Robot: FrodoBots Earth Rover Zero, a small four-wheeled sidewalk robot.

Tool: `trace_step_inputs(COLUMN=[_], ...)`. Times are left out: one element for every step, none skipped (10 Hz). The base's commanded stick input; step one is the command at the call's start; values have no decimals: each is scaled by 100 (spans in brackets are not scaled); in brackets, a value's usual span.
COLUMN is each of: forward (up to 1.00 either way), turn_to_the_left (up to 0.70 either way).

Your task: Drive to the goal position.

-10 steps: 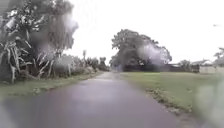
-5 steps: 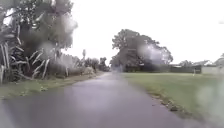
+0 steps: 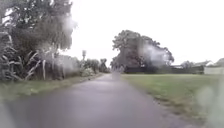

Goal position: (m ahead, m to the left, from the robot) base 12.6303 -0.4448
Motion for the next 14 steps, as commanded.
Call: trace_step_inputs(forward=[85,85,85,85,85,85,85,85,85,85,85,85,85,85], turn_to_the_left=[0,0,0,0,0,0,0,0,0,0,0,0,0,0])
